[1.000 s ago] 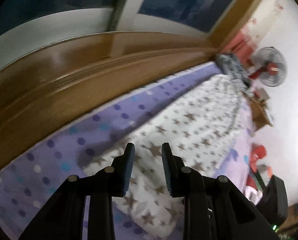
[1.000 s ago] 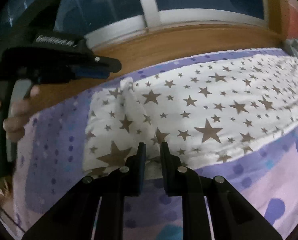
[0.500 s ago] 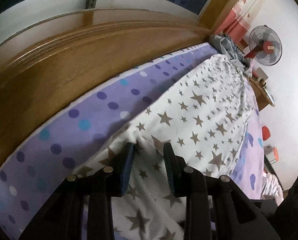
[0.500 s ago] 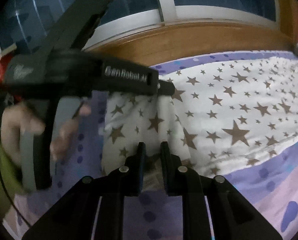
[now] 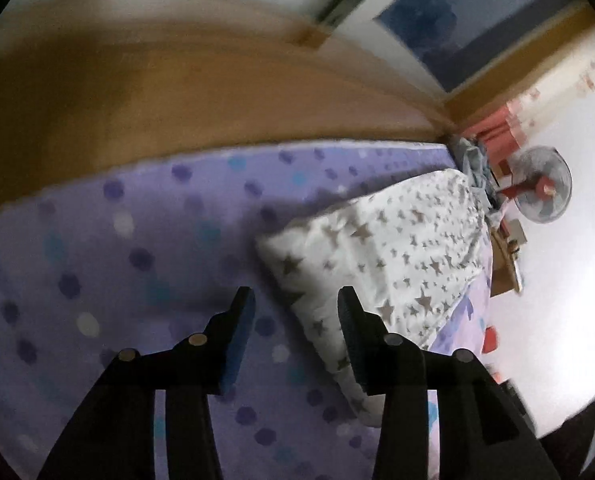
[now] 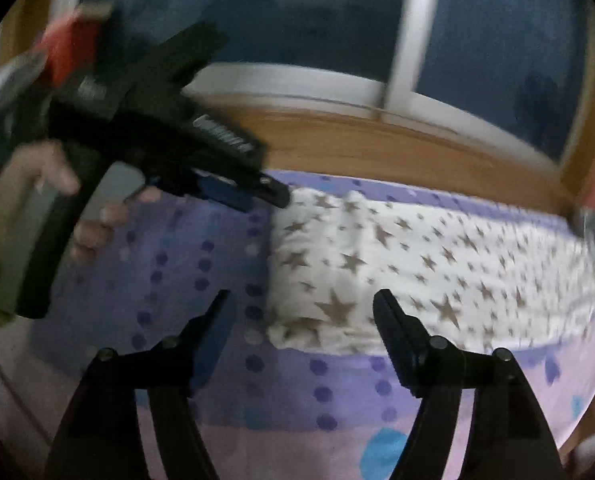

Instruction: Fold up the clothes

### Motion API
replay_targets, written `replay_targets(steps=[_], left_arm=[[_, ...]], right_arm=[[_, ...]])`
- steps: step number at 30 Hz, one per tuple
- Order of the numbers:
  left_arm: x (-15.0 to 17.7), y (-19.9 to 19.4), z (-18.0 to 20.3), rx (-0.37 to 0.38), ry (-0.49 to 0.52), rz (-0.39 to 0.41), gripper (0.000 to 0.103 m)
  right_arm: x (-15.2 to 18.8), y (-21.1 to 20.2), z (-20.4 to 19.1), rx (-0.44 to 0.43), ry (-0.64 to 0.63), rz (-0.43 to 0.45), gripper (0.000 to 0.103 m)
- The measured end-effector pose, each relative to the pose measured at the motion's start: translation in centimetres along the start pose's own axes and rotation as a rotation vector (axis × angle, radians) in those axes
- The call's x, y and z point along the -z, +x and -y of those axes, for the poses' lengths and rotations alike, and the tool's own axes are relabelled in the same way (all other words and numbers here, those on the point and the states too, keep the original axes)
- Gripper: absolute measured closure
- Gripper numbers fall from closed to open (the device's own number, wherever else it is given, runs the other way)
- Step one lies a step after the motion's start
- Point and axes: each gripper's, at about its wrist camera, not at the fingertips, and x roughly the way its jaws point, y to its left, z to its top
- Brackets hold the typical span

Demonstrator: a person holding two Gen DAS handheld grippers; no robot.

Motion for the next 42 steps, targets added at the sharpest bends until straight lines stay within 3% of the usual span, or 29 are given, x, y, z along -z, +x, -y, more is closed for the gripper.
replay_targets(steps=[2,7,8,9,15,21,30,34,37,38,42], left_arm=[[0.0,0.7,-0.2,0.026,-0.031,-0.006,0.059],[-1.0,1.8,0.3,0.089,-0.058,0.001,0.058],[-1.2,2.0,0.4,0.091,-0.059,0.008,0.072],[-1.3,2.2,0.5,0.09,-0.06,0.015,0.085],[-1.5,2.4,1.0,0.016,-0.014,0.029,0.085],[-1.5,1.4,0.1,0.052,-0.05,0.005,0.084],[-1.6,-2.3,3.3,0.098,0.076,0.05,0.075],[-2.6,1.2,6.3,0.12,0.192,-0.034,0.073],[-2.7,5.2,7.2,0.067,0.266,-0.078,0.073],[-2.7,6.3,7.3,0.05,0.291,-0.083,0.074],[-2.3,6.4,6.4,0.092,0.324,-0.049,0.074]], right_arm=[[-0.4,0.8,-1.4,0.016,-0.07,-0.004,0.051],[-0.4,2.5,-1.0,0.045,-0.031,-0.077,0.077],[-0.3,2.6,-0.7,0.043,-0.016,-0.082,0.079],[-0.3,2.5,-0.5,0.04,-0.01,-0.08,0.088],[0.2,1.4,-0.9,0.028,-0.052,-0.097,0.097],[-0.4,0.6,0.9,0.017,0.006,-0.061,0.098],[-1.8,-0.7,4.1,0.004,0.108,0.002,0.096],[-1.9,1.6,4.0,0.072,0.094,-0.03,0.095],[-1.2,3.3,3.8,0.127,0.103,-0.07,0.094],[-0.9,3.5,3.8,0.138,0.108,-0.077,0.093],[-0.3,3.3,4.1,0.15,0.12,-0.104,0.088]])
